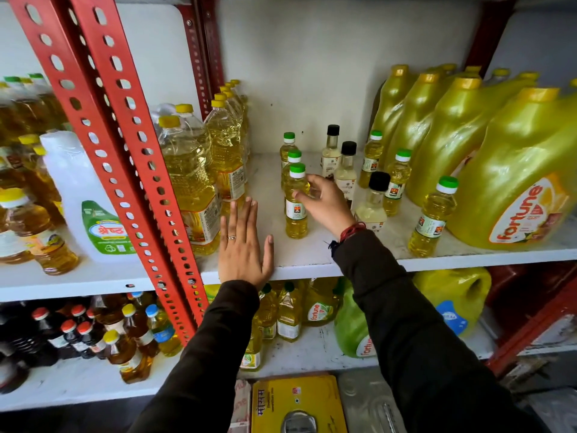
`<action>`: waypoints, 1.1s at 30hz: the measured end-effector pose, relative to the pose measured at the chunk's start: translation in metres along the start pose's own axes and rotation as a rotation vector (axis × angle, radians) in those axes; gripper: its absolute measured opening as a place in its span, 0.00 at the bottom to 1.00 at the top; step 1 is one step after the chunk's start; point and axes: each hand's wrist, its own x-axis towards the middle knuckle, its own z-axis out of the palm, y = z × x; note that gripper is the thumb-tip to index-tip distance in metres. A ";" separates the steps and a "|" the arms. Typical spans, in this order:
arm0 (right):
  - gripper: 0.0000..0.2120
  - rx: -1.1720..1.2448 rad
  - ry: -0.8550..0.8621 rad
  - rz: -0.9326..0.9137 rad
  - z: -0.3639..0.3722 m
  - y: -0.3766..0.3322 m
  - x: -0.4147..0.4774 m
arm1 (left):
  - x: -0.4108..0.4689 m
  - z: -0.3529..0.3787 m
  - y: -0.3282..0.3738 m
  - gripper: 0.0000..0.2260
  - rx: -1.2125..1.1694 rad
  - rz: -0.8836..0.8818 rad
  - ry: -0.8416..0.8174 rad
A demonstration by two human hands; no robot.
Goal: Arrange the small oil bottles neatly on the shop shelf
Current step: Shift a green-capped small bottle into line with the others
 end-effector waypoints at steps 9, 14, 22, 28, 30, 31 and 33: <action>0.24 0.058 0.265 0.034 0.010 0.002 -0.001 | 0.000 0.002 -0.002 0.34 0.003 -0.013 -0.015; 0.32 -0.016 0.274 0.039 0.014 0.000 0.001 | 0.000 0.003 -0.003 0.35 0.006 -0.012 -0.024; 0.22 0.040 0.145 0.042 0.004 -0.005 0.005 | -0.002 0.004 -0.003 0.35 0.004 -0.012 -0.017; 0.24 0.050 0.206 0.042 0.009 -0.003 0.003 | -0.002 0.005 -0.004 0.35 0.007 -0.017 -0.026; 0.24 0.047 0.208 0.037 0.010 -0.001 0.003 | -0.002 0.005 -0.004 0.35 0.008 -0.017 -0.027; 0.24 0.044 0.206 0.035 0.011 -0.001 0.003 | -0.001 0.005 -0.004 0.35 0.009 -0.017 -0.028; 0.24 0.044 0.203 0.026 0.012 0.000 0.002 | -0.001 0.005 -0.004 0.35 0.009 -0.018 -0.024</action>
